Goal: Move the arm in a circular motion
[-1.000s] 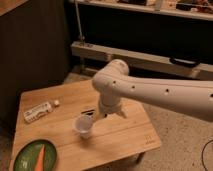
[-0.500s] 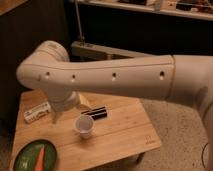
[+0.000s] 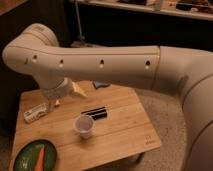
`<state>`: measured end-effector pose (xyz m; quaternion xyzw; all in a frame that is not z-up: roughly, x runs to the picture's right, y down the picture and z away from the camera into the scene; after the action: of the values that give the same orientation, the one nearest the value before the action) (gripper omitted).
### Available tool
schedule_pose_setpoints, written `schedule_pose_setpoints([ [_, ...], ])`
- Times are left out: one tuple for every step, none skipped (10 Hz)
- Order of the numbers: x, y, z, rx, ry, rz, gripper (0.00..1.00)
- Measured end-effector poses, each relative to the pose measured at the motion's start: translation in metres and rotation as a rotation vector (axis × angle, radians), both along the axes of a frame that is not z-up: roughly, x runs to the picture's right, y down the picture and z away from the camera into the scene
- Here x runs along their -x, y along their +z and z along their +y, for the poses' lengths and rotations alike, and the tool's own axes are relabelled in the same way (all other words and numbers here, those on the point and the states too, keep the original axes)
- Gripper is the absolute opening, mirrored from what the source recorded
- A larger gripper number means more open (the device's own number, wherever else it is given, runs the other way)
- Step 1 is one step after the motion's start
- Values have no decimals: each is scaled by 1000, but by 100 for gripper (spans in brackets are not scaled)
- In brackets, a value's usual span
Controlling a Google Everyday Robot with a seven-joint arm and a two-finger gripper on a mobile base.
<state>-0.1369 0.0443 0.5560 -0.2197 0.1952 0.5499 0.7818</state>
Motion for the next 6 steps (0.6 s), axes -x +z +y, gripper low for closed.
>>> schedule_pose_setpoints([
  [-8,8,-1,1,12,3,80],
  [-20,19,-3,3,30,8,80],
  [-29,27,-3,5,52,11,80],
  [-43,39,-2,8,78,18,80],
  [-68,60,0,14,113,27,80],
  [-94,84,2,18,150,33,80],
])
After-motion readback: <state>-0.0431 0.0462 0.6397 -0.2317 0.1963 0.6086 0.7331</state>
